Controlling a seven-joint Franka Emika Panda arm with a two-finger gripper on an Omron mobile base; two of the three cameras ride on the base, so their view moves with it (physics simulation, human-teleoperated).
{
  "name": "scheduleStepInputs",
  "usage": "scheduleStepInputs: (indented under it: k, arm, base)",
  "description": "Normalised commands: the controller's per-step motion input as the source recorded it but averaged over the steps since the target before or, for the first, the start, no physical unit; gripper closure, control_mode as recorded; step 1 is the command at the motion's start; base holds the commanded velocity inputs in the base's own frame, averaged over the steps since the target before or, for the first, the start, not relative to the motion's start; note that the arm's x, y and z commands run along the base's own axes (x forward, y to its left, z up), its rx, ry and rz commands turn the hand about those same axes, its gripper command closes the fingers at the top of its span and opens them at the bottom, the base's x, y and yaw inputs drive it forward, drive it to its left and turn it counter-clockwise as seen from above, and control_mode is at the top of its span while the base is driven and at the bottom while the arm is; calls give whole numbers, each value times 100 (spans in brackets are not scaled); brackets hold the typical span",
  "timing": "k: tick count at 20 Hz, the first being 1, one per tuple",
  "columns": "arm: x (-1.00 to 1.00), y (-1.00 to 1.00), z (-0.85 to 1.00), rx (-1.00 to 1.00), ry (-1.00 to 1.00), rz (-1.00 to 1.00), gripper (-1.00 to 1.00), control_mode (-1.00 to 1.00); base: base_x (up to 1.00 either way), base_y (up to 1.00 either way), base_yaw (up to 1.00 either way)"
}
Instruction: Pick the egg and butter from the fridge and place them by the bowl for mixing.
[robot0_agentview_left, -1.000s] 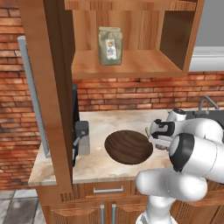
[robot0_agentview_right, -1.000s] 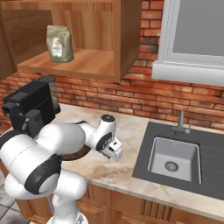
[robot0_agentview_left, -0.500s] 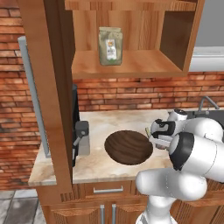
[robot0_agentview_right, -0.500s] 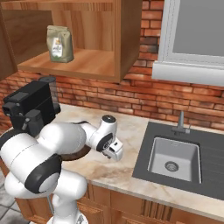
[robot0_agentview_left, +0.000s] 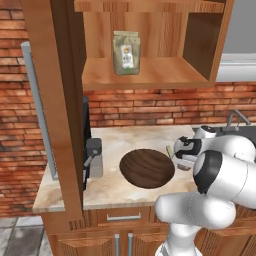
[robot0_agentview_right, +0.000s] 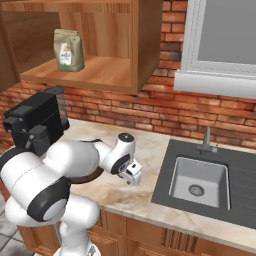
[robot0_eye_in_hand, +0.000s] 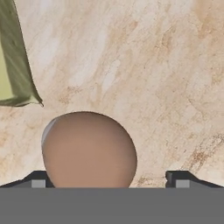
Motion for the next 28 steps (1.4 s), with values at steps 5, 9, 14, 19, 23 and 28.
scheduleStepInputs:
  k: [5,9,14,19,23,28]
  arm:
    - [-15,-4,11,4,-2,-1,-100,-100]
    - [-23,0,29,0,-7,-4,-100,-100]
    - [-30,2,31,0,-3,-4,-100,-100]
    - [-42,2,36,0,-5,-3,-100,-100]
    - [-55,3,32,0,-13,0,-100,-100]
    - [-53,9,35,-4,-15,0,-100,-100]
  base:
    - [0,0,0]
    - [0,0,0]
    - [0,0,0]
    - [0,0,0]
    - [0,0,0]
    - [0,0,0]
